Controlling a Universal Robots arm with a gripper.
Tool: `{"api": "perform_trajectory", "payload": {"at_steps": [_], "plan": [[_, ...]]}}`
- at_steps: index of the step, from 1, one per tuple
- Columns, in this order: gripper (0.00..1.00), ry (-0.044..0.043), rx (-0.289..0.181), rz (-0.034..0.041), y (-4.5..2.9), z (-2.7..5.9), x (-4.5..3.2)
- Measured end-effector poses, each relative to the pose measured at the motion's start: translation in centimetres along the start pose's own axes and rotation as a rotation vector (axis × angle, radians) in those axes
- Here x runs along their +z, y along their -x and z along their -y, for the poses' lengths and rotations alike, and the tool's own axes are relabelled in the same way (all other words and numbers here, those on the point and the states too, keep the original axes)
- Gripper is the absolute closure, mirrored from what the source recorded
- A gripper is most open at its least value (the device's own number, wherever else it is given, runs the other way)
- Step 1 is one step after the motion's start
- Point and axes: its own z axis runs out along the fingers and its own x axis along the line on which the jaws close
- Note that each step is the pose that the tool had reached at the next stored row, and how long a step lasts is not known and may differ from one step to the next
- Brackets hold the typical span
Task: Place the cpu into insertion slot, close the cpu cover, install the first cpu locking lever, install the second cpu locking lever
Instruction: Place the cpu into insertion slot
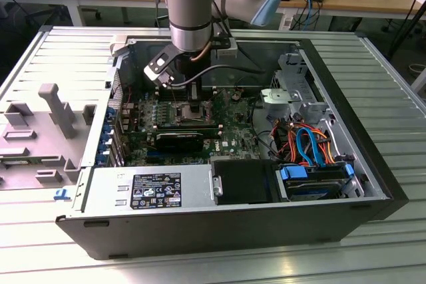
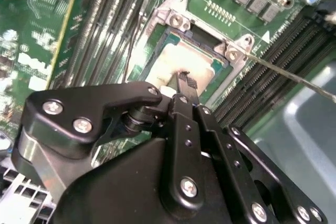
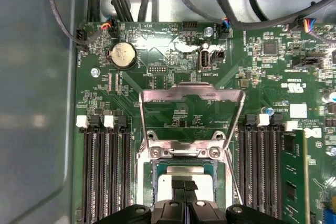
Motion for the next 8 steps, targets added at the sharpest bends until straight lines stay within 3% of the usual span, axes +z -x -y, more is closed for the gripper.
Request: {"api": "perform_trajectory", "payload": {"at_steps": [6,8], "plan": [[0.89,-0.0001,0.000,0.0002,0.09,-0.16,-3.34],[0.89,-0.0002,0.000,0.0003,0.11,-0.19,-3.95]]}}
